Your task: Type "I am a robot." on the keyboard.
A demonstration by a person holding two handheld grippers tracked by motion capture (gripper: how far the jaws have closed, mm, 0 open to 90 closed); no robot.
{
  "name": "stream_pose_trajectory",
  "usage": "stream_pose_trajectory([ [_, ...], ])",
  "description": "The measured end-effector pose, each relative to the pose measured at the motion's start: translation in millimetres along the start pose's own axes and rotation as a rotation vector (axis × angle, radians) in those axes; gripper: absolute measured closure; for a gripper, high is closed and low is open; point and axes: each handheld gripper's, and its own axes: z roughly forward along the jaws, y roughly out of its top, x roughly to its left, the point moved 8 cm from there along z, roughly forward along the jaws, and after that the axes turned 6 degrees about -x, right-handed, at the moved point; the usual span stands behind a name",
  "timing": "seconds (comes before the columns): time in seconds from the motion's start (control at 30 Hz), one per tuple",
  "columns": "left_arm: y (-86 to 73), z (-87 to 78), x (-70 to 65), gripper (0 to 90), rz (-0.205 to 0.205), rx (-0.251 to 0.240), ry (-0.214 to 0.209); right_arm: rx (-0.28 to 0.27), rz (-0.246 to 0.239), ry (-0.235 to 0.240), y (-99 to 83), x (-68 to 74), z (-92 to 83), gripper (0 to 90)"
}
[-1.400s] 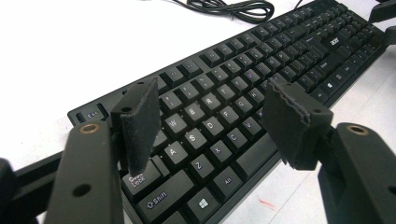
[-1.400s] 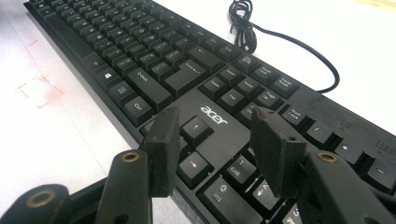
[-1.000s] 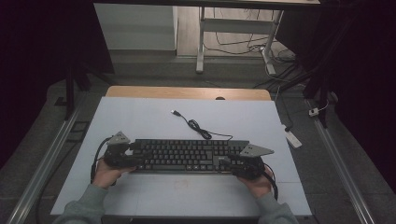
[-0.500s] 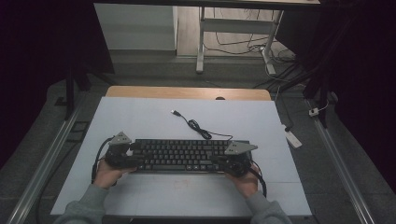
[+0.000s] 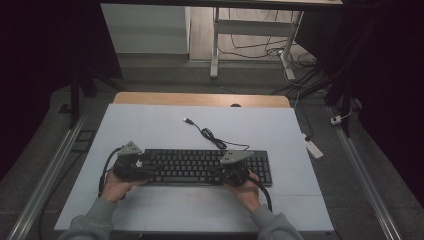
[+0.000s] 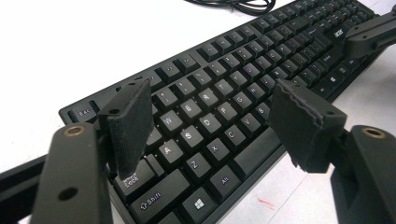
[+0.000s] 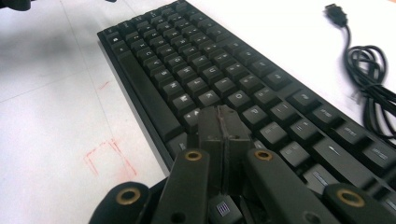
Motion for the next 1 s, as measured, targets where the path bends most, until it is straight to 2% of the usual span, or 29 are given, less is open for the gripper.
stream_pose_trajectory([
  [0.13,0.2,0.4,-1.2,29.3,-0.001,0.001,-0.009,0.003,-0.003,-0.003,2.4,1.5,9.0,89.2],
  [0.57,0.6,-0.7,-1.9,27.2,-0.010,-0.002,-0.020,0.035,-0.032,0.030,11.7,15.4,41.6,89.1],
  [1.0,-0.6,0.5,-2.8,26.8,-0.004,0.010,-0.025,0.074,-0.043,0.036,10.0,19.9,56.8,88.8],
])
